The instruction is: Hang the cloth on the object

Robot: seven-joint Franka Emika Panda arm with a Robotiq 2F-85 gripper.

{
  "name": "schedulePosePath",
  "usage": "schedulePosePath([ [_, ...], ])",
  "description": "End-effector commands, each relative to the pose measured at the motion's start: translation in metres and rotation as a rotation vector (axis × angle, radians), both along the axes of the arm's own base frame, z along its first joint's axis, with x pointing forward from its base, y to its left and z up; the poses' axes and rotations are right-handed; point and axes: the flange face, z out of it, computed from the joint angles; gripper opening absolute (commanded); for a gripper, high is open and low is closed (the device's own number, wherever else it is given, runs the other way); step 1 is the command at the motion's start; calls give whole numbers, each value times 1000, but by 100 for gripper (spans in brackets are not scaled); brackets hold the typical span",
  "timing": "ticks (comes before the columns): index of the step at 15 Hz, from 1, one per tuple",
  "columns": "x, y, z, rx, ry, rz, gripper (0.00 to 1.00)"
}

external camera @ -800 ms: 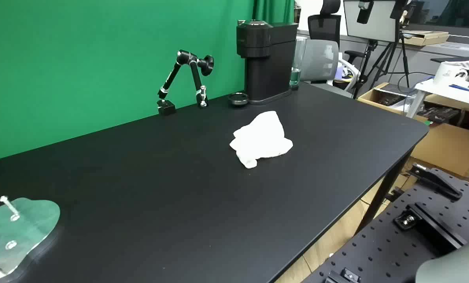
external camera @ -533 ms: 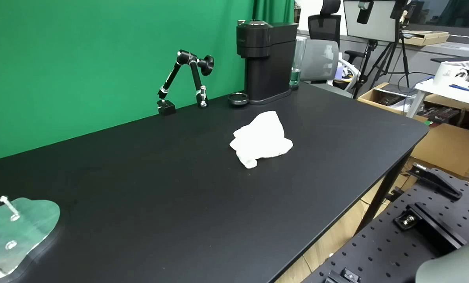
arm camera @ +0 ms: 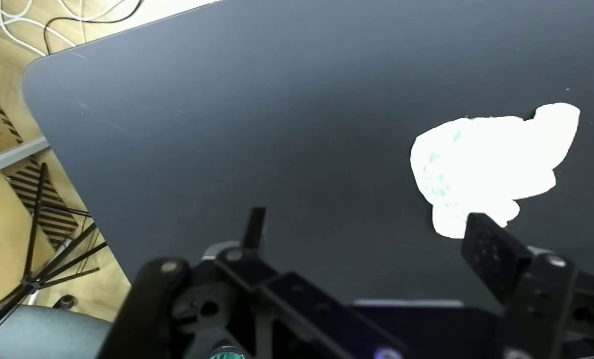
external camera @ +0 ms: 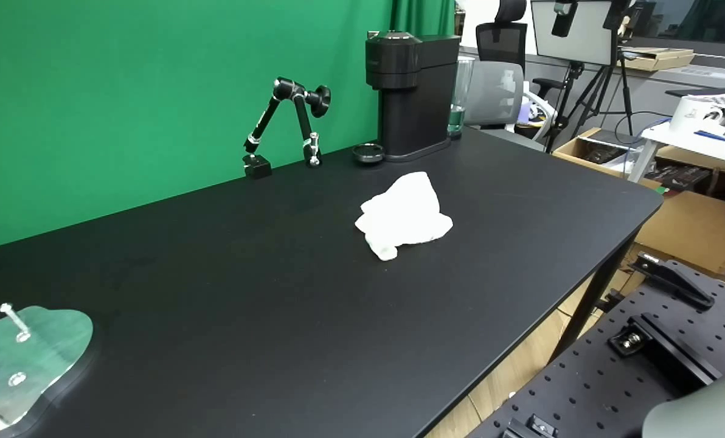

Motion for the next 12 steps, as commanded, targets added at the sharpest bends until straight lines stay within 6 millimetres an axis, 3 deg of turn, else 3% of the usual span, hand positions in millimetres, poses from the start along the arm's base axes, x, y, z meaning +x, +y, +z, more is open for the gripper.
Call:
schedulePosePath([
  [1, 0, 0, 1, 0, 1, 0, 100],
  [3, 5, 8, -17, -5, -4, 29, 100],
  [5, 8, 24, -48, -19, -4, 81, 100],
  [10, 8, 88, -147, -9, -46, 267, 100],
  [11, 32, 93, -156, -6, -56, 303, 100],
  [12, 31, 107, -170, -5, -74, 343, 100],
])
